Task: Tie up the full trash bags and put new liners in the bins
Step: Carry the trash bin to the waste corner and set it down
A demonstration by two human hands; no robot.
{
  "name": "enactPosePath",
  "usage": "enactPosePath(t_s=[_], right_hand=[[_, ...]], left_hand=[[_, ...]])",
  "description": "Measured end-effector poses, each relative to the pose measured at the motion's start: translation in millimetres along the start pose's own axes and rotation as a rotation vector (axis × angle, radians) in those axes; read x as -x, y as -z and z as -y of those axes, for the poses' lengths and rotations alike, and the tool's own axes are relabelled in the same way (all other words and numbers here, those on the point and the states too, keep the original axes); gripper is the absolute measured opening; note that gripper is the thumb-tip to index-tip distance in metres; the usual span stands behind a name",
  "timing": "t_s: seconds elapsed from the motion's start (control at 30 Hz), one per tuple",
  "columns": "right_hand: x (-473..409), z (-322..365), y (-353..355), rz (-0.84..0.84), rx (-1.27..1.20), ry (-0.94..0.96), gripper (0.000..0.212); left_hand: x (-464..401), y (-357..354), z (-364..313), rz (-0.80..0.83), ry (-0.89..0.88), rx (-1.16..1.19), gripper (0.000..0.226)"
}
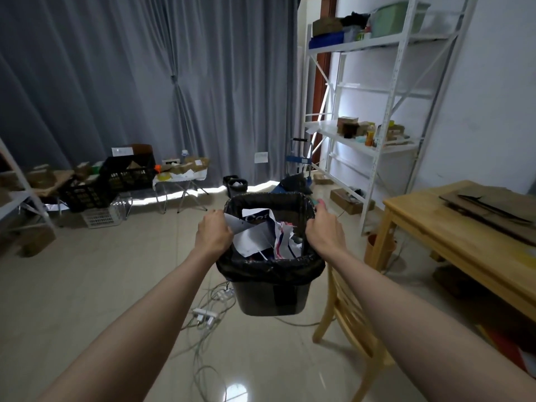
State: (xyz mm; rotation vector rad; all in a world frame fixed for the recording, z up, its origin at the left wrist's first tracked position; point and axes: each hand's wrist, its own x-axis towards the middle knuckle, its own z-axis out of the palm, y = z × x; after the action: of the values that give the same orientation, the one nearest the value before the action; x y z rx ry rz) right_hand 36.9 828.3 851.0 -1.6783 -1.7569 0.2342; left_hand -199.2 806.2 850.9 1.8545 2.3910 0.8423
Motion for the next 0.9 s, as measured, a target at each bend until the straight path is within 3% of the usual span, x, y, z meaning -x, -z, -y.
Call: enactPosePath(t_s=[0.27, 0.6, 0.9], right_hand=[[-187.7, -23.9, -66.7, 0.058, 0.013, 0.008, 0.02], [-361.6, -35.6, -153.5, 0.095, 0.012, 0.038, 0.035], [-545.9, -41.4, -267.1, 0.116, 0.029, -0.026, 0.025]], left_hand=[[-171.2, -76.9, -21.7, -0.031, 0.024, -0.014, 0.034], [-341.0, -140.9, -25.3, -0.021, 0.103, -0.012, 0.028], [-556.2, -245.6, -3.8, 0.004, 0.043, 0.01, 0.023]])
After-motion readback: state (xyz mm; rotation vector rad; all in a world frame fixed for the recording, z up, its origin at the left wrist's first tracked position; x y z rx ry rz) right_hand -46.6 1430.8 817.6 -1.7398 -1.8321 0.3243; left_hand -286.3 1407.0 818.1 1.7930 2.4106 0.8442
